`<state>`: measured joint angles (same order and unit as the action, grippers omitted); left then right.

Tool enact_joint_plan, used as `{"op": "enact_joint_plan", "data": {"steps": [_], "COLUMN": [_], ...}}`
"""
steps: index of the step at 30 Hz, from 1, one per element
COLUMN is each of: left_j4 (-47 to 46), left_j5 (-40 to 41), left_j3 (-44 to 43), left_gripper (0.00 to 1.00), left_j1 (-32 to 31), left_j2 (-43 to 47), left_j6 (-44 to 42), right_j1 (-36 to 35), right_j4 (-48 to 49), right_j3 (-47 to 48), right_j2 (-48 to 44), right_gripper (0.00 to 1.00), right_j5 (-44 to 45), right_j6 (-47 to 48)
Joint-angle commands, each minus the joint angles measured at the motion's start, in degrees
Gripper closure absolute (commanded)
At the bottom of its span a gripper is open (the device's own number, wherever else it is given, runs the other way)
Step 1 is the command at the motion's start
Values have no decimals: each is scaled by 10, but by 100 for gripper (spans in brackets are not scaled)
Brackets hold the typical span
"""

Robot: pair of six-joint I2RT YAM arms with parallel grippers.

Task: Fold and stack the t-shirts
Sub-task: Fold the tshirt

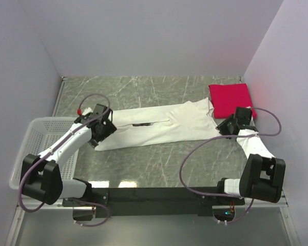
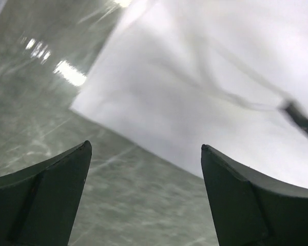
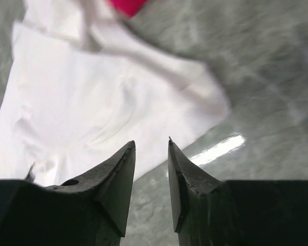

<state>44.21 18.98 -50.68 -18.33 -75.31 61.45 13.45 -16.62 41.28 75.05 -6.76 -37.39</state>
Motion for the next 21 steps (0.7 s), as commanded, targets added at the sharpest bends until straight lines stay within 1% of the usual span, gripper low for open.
{"op": "enact_joint_plan", "data": {"steps": [1, 2, 3, 4, 5, 7, 9, 12, 14, 18, 21], "left_j4": [9, 4, 3, 3, 1, 1, -11, -51, -63, -76, -81], "left_j5": [62, 62, 60, 54, 38, 21, -2, -30, -32, -23, -17], "left_j3": [-90, -103, -128, -139, -147, -152, -134, -105, -102, -132, -143], "left_gripper": [6, 7, 13, 17, 23, 31, 39, 44, 47, 51, 52], "left_j1": [-17, -17, -17, -17, -18, -18, -19, -19, -19, -15, 10], "left_j2": [9, -10, -23, -37, -64, -88, -113, -135, -158, -206, -239], "left_j6": [-46, -68, -74, -79, -85, -80, -68, -57, -50, -41, -31], "right_j1": [-69, -89, -105, -132, -155, -184, -214, -236, -243, -244, -244], "right_j4": [-21, -23, -24, -24, -22, -20, -17, -7, 1, 10, 10], "right_j3": [31, 37, 42, 54, 59, 74, 82, 84, 80, 71, 65], "right_j2": [-24, -24, -24, -23, -20, -13, 0, 15, 25, 39, 46], "right_gripper": [60, 60, 60, 60, 60, 60, 60, 60, 60, 60, 60], "right_j5": [29, 27, 24, 21, 20, 17, 10, 1, -2, -7, -6], "right_j6": [11, 8, 6, 0, -1, -4, -10, -16, -17, -16, -11]}}
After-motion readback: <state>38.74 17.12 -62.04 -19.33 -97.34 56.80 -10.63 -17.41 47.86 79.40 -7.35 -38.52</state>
